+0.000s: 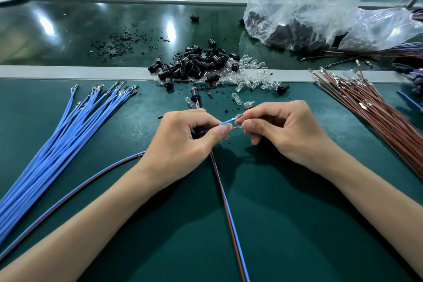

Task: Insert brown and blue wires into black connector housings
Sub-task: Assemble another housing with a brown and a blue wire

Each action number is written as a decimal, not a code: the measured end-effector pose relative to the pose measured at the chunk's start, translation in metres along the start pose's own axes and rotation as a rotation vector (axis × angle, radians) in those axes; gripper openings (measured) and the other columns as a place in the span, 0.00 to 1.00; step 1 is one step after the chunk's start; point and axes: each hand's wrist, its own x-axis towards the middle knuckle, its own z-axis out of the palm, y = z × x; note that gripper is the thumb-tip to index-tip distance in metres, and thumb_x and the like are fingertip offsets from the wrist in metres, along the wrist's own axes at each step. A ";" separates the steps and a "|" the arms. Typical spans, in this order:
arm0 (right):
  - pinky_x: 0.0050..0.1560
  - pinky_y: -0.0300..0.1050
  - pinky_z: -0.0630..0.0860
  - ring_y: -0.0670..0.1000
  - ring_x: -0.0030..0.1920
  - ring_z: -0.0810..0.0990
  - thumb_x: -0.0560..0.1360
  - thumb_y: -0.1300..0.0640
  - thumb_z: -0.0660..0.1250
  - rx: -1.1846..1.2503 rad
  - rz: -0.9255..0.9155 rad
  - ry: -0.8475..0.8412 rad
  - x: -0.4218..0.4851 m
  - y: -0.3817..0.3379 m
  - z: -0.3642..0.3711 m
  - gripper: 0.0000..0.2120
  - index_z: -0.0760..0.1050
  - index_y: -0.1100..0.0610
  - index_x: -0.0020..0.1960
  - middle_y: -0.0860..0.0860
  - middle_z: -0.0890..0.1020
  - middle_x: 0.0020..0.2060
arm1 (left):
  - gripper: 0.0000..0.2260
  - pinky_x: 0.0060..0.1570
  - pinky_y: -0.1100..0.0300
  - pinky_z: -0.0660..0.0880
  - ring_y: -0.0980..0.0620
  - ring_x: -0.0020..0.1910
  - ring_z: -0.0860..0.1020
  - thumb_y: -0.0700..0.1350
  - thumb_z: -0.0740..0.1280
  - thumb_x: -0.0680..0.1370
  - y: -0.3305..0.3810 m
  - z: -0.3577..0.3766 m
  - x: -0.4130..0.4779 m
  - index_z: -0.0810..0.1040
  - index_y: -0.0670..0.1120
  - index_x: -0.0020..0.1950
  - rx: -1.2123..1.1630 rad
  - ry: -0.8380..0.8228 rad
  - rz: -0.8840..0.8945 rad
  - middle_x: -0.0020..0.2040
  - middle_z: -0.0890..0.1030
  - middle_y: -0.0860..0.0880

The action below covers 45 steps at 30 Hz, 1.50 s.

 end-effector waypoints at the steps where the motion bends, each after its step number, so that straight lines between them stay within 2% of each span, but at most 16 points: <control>1: 0.34 0.30 0.72 0.42 0.27 0.77 0.72 0.61 0.69 0.014 0.000 -0.007 0.000 0.000 0.000 0.03 0.81 0.54 0.42 0.44 0.79 0.27 | 0.07 0.30 0.71 0.62 0.61 0.28 0.68 0.42 0.71 0.74 0.000 0.000 0.000 0.83 0.44 0.36 0.004 0.008 0.003 0.29 0.74 0.53; 5: 0.33 0.32 0.73 0.44 0.26 0.77 0.70 0.55 0.67 0.052 0.002 -0.038 -0.001 -0.002 0.000 0.05 0.80 0.56 0.42 0.47 0.79 0.29 | 0.08 0.30 0.71 0.62 0.61 0.28 0.68 0.42 0.72 0.73 -0.001 0.001 0.000 0.80 0.46 0.34 0.020 0.038 0.020 0.29 0.74 0.54; 13: 0.36 0.31 0.74 0.43 0.29 0.79 0.68 0.56 0.69 0.118 0.018 -0.058 0.001 0.000 -0.002 0.04 0.81 0.50 0.42 0.48 0.82 0.31 | 0.07 0.30 0.68 0.62 0.57 0.29 0.69 0.47 0.70 0.72 -0.002 0.002 0.000 0.81 0.46 0.35 0.095 0.110 0.101 0.29 0.75 0.53; 18: 0.41 0.30 0.75 0.43 0.34 0.82 0.66 0.55 0.72 0.097 0.034 -0.063 -0.001 -0.001 -0.005 0.08 0.82 0.51 0.45 0.48 0.84 0.35 | 0.07 0.29 0.71 0.60 0.57 0.28 0.68 0.44 0.71 0.72 -0.003 0.002 0.000 0.81 0.45 0.35 0.101 0.145 0.107 0.30 0.74 0.52; 25: 0.43 0.32 0.77 0.45 0.37 0.84 0.67 0.57 0.70 0.137 0.039 -0.052 -0.001 -0.002 -0.003 0.07 0.81 0.52 0.46 0.47 0.85 0.37 | 0.07 0.29 0.71 0.61 0.59 0.28 0.68 0.41 0.73 0.73 -0.003 0.001 0.000 0.81 0.45 0.35 0.088 0.120 0.087 0.30 0.74 0.52; 28: 0.44 0.31 0.75 0.45 0.37 0.83 0.69 0.58 0.69 0.131 0.024 -0.053 0.000 -0.002 -0.003 0.10 0.80 0.52 0.50 0.47 0.85 0.39 | 0.07 0.29 0.71 0.61 0.60 0.28 0.68 0.40 0.73 0.73 -0.003 0.001 0.000 0.81 0.45 0.35 0.053 0.104 0.057 0.29 0.73 0.54; 30: 0.44 0.33 0.77 0.48 0.38 0.84 0.69 0.58 0.69 0.145 0.033 -0.055 0.000 -0.001 -0.004 0.11 0.78 0.53 0.52 0.50 0.85 0.41 | 0.07 0.30 0.71 0.61 0.60 0.28 0.68 0.41 0.73 0.73 -0.002 0.001 0.000 0.80 0.45 0.35 0.036 0.094 0.048 0.29 0.73 0.54; 33: 0.47 0.38 0.79 0.51 0.41 0.85 0.69 0.57 0.70 0.181 0.049 -0.064 0.001 0.002 -0.005 0.07 0.80 0.54 0.47 0.51 0.85 0.40 | 0.07 0.30 0.71 0.62 0.60 0.28 0.68 0.41 0.72 0.73 -0.002 0.001 -0.001 0.80 0.45 0.35 0.026 0.092 0.047 0.29 0.73 0.54; 37: 0.44 0.33 0.77 0.47 0.38 0.84 0.67 0.57 0.71 0.201 0.024 -0.042 0.001 0.004 -0.006 0.06 0.83 0.50 0.43 0.50 0.85 0.39 | 0.07 0.30 0.71 0.62 0.60 0.28 0.68 0.41 0.73 0.73 -0.002 0.001 -0.001 0.81 0.44 0.35 0.035 0.097 0.049 0.29 0.73 0.54; 40: 0.41 0.34 0.77 0.47 0.37 0.84 0.67 0.56 0.72 0.221 0.034 -0.026 0.002 0.004 -0.007 0.07 0.84 0.48 0.43 0.49 0.85 0.37 | 0.07 0.30 0.72 0.61 0.60 0.28 0.68 0.41 0.73 0.73 -0.002 0.001 -0.001 0.81 0.45 0.35 0.046 0.104 0.064 0.30 0.73 0.54; 45: 0.38 0.33 0.76 0.47 0.35 0.83 0.69 0.56 0.70 0.204 0.040 -0.039 0.002 0.004 -0.005 0.04 0.82 0.53 0.43 0.50 0.85 0.36 | 0.06 0.29 0.72 0.61 0.60 0.28 0.68 0.41 0.73 0.73 -0.003 0.001 0.000 0.81 0.45 0.36 0.076 0.123 0.101 0.30 0.73 0.55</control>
